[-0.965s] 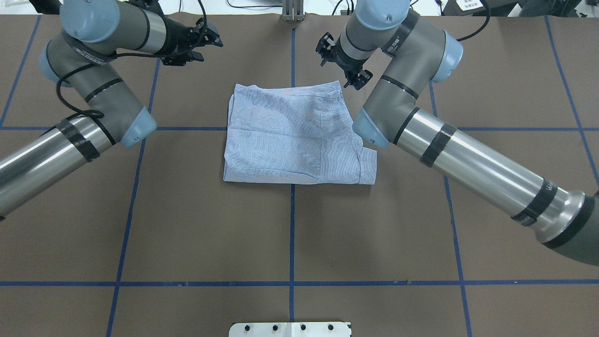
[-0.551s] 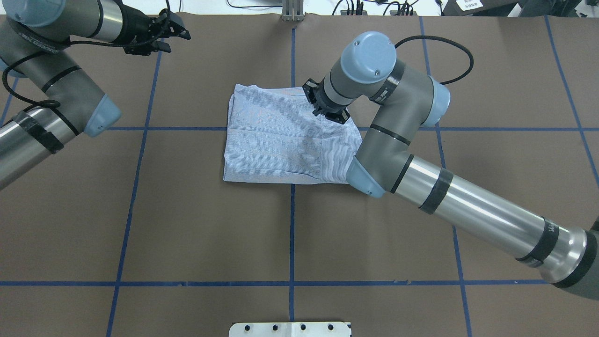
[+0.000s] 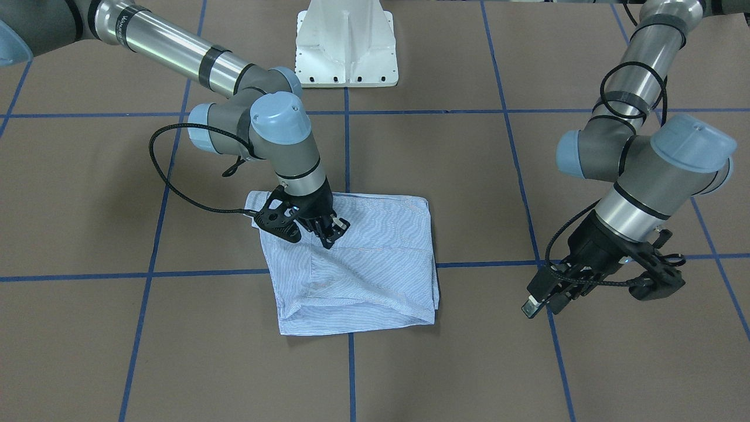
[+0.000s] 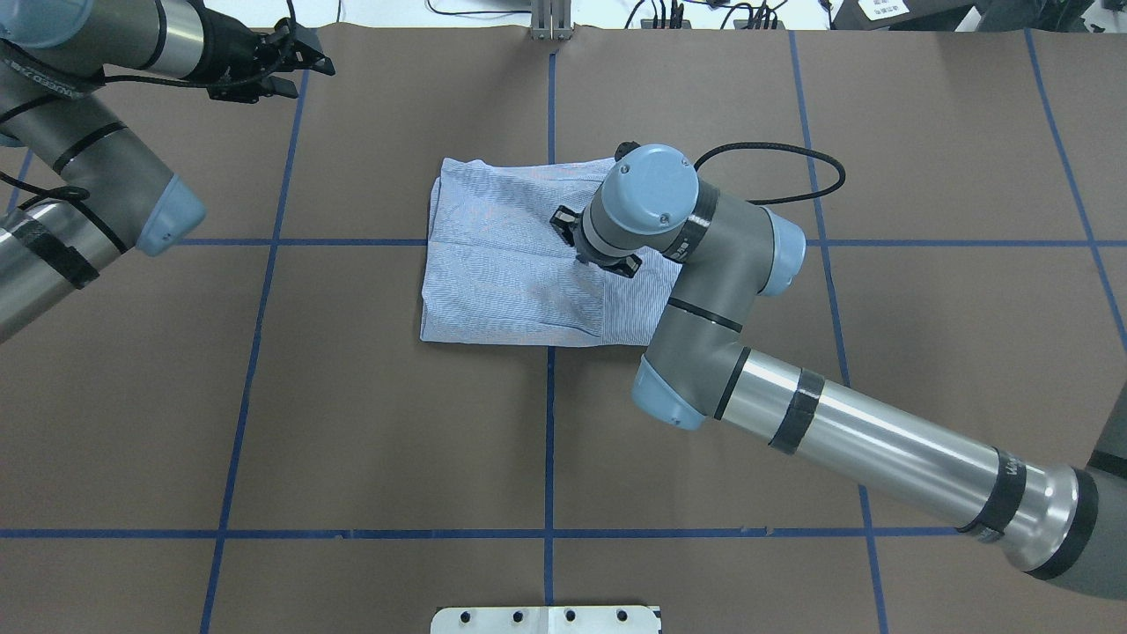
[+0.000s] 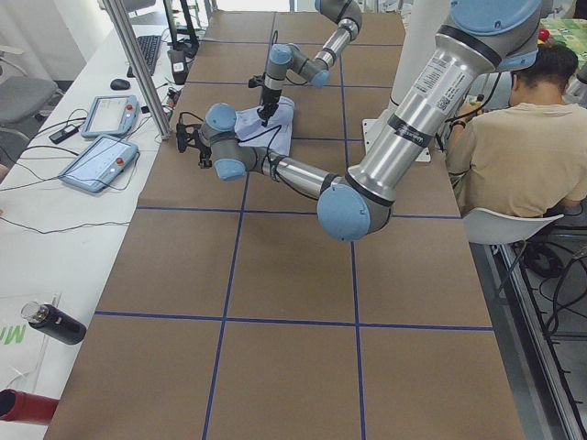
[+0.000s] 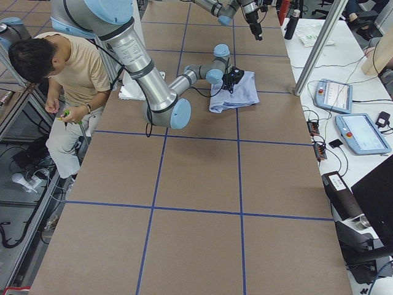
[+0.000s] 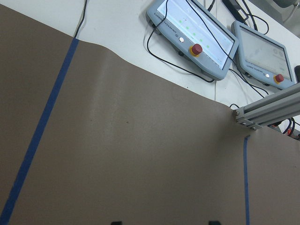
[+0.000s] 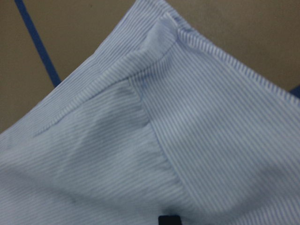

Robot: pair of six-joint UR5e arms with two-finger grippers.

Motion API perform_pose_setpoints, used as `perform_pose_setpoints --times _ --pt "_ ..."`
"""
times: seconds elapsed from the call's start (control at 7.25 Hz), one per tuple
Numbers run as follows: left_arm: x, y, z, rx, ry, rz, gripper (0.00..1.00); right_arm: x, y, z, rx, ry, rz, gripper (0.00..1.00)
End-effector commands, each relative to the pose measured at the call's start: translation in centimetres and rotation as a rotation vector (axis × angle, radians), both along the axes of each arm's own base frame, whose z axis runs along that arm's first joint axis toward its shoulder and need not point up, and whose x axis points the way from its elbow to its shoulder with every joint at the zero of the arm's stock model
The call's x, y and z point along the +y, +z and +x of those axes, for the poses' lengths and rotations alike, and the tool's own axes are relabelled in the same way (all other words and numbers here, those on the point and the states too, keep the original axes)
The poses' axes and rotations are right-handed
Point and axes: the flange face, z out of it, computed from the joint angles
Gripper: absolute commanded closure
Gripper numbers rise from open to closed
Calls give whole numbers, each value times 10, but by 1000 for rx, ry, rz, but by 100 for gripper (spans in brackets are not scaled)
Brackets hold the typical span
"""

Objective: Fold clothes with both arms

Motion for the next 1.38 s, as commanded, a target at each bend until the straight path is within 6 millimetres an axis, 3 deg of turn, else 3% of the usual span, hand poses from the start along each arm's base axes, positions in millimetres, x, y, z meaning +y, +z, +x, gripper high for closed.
perform_pose_setpoints --times 0.0,0.41,0.55,0.69,0.97,1.24 --pt "0 0 0 1 0 0 31 -58 39 31 102 4 41 100" --pt "2 -5 -2 9 -2 4 30 -110 49 55 149 39 27 100" --pt "3 -5 -2 9 -3 6 30 -130 41 74 145 70 27 100" --pt "4 -2 -3 6 -1 4 30 -151 13 104 80 49 13 100" --pt "16 1 -7 18 35 6 30 -135 -27 117 10 9 3 100" --pt "20 2 -11 20 40 8 31 -93 -55 103 -26 -33 -27 100"
